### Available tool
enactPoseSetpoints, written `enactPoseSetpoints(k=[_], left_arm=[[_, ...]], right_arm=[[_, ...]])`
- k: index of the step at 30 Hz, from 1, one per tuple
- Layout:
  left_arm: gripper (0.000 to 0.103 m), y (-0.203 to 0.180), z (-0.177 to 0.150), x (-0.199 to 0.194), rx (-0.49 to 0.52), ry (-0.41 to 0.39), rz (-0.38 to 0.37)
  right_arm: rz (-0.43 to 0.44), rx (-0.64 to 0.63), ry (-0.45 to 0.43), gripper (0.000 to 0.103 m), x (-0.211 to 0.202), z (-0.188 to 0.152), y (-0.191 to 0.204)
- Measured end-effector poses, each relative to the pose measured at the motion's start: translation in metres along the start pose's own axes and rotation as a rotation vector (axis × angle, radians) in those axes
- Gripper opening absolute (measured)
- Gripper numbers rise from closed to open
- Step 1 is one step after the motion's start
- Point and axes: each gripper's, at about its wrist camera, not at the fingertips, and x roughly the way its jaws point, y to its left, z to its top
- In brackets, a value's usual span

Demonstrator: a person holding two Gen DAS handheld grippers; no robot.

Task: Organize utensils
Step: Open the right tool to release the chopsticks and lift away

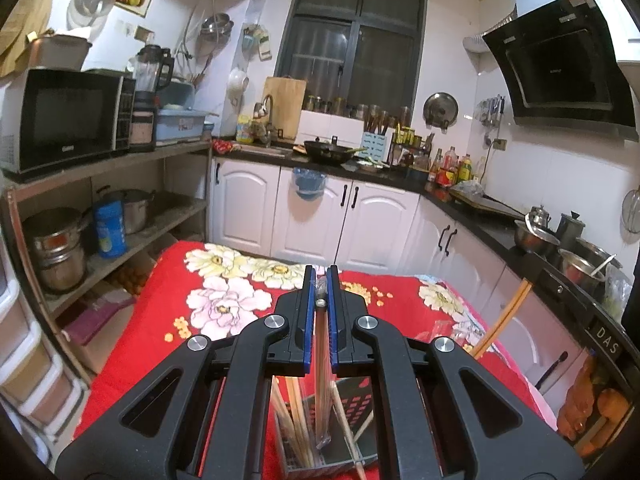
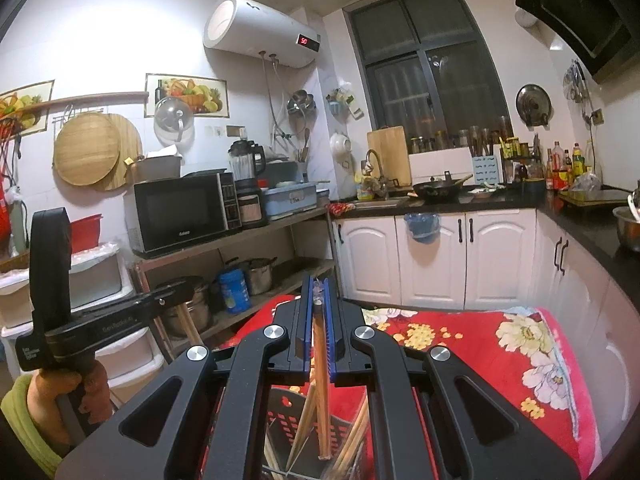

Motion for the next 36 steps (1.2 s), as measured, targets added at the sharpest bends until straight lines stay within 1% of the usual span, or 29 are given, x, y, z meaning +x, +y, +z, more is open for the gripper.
enactPoseSetpoints(k=[4, 10, 22, 36], left_arm=[[0.001, 0.007, -0.01, 0.007, -0.01, 0.025, 0.003], [0.001, 0.012, -0.022, 0.018, -0.027, 0.058, 0.003], [0.001, 0.014, -0.041, 0.033, -0.044, 0.096, -0.011], [0.002, 0.011, -0.048, 0.035, -0.038, 0.127, -0.022]], right_arm=[[0.009, -0.008, 0.006, 0.005, 0.007, -0.01, 0.001], [0.015, 0.003, 0.038, 0.006, 0.021, -0.024, 0.0], [0.023, 0.019, 0.087, 0.006, 0.037, -0.044, -0.001], [0.032, 0.042, 0.161, 0.006, 0.047, -0.059, -0.002]])
